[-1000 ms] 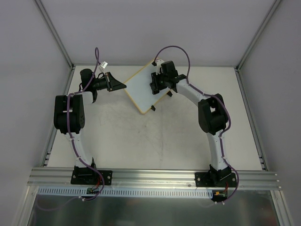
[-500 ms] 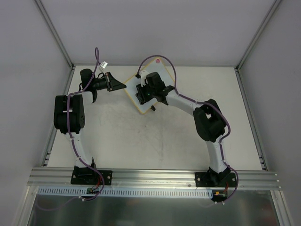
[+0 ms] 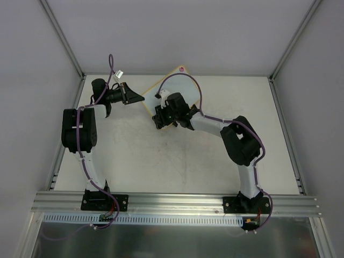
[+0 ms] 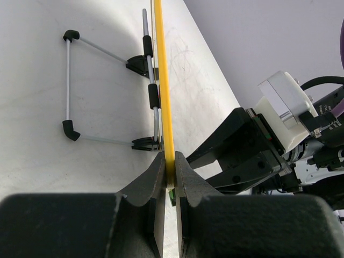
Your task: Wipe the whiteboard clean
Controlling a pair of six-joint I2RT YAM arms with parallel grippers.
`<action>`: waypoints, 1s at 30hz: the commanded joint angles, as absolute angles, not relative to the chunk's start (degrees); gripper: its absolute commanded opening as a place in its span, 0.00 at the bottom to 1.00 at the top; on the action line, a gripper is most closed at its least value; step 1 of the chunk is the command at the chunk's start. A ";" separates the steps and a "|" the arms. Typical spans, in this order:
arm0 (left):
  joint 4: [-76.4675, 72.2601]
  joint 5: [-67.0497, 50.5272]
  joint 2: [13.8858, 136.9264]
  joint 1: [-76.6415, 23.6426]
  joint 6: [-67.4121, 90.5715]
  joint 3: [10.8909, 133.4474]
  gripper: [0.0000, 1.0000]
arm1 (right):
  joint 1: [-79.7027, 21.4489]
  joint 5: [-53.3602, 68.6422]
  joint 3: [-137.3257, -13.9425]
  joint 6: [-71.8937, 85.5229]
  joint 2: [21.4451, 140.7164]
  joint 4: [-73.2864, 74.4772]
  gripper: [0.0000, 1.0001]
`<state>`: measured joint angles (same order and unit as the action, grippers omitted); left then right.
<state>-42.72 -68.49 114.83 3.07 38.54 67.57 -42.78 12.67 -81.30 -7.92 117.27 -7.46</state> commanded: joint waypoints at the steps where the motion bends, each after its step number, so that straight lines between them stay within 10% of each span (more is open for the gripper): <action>1: -43.42 -74.62 111.97 0.70 38.94 66.62 0.00 | -40.88 12.04 -82.35 -7.82 115.14 -5.20 0.00; 30: -43.77 -74.71 112.15 0.70 39.11 66.53 0.00 | -24.96 11.87 -97.12 -7.74 124.63 4.83 0.00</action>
<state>-42.76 -68.84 114.83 2.55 39.64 67.51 -25.98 13.39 -95.07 -7.64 123.37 3.88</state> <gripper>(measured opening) 0.074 0.338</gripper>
